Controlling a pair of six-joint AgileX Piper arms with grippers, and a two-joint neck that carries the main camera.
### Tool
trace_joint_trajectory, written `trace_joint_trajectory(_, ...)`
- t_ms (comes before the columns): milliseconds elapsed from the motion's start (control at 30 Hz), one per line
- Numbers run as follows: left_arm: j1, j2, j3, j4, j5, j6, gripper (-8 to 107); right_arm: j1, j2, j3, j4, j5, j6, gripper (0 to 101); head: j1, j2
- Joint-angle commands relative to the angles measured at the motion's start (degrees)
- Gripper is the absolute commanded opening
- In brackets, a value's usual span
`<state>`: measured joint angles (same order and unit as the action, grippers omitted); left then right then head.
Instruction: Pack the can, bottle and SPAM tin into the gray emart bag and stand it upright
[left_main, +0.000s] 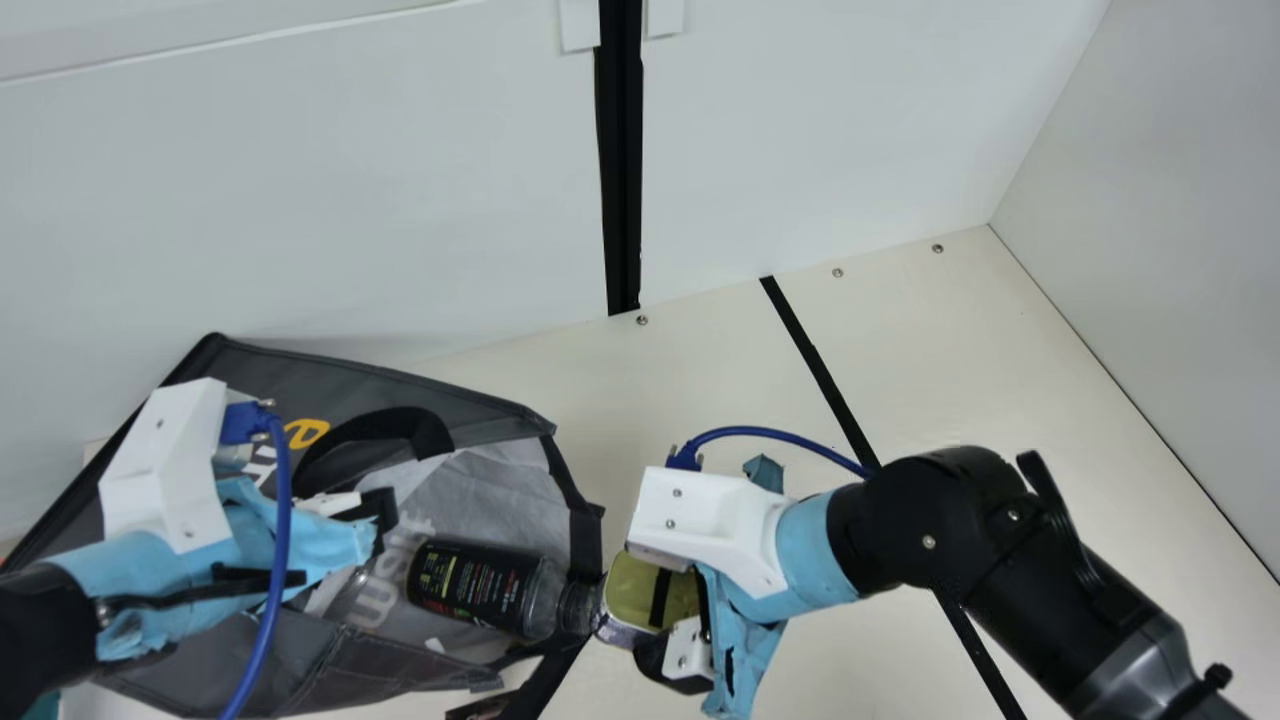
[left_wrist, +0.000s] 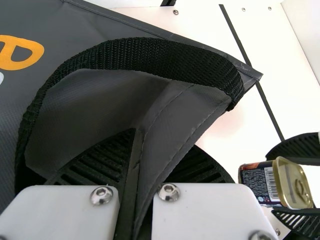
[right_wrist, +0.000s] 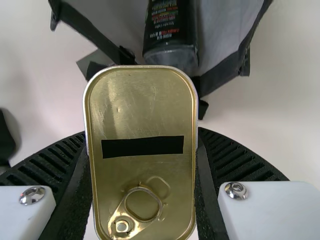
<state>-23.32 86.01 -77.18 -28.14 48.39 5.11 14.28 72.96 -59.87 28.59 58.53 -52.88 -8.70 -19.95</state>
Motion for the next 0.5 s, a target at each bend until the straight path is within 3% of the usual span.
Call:
trace_joint_trajectory(0, 0.0, 0.0, 0.0, 0.0, 0.0, 0.0, -8, 0.4, -0.1, 0.6, 1.6, -1.3, -0.6, 0, -1.3, 0.0)
trace_joint_trajectory(467, 0.0, 0.0, 0.0, 0.0, 0.0, 0.0, -8, 3.2, -0.9, 5.3, 13.0, -12.0, -7.0, 0, -1.3, 0.0)
